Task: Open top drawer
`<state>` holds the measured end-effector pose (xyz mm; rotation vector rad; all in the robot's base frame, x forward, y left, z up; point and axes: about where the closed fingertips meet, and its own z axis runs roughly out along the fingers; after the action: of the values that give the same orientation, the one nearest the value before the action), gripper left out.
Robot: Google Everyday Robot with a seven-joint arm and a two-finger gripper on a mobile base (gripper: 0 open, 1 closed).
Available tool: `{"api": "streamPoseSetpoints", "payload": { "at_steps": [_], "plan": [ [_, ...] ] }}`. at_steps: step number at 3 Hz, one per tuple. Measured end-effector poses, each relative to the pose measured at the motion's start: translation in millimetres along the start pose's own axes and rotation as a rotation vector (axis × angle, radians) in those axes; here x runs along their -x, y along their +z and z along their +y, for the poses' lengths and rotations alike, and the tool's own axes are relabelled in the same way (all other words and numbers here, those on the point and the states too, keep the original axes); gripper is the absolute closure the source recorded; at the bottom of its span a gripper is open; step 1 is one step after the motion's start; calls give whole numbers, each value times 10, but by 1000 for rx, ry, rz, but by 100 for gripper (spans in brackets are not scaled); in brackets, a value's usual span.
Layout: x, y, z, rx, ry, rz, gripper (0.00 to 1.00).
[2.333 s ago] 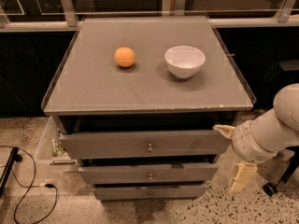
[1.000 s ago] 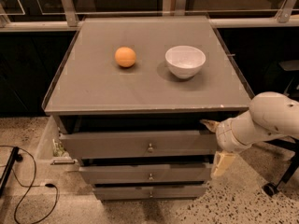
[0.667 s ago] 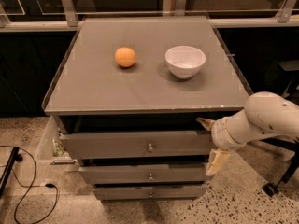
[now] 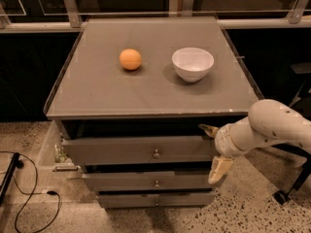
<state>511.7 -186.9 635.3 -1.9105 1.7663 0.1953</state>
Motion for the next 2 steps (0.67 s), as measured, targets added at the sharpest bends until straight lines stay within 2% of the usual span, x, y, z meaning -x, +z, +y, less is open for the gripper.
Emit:
{"api": "streamPoseSetpoints", "payload": {
  "at_steps": [1,2],
  "plan": [
    [0,2,1,0,0,0,5],
    [0,2,1,0,0,0,24]
  ]
}}
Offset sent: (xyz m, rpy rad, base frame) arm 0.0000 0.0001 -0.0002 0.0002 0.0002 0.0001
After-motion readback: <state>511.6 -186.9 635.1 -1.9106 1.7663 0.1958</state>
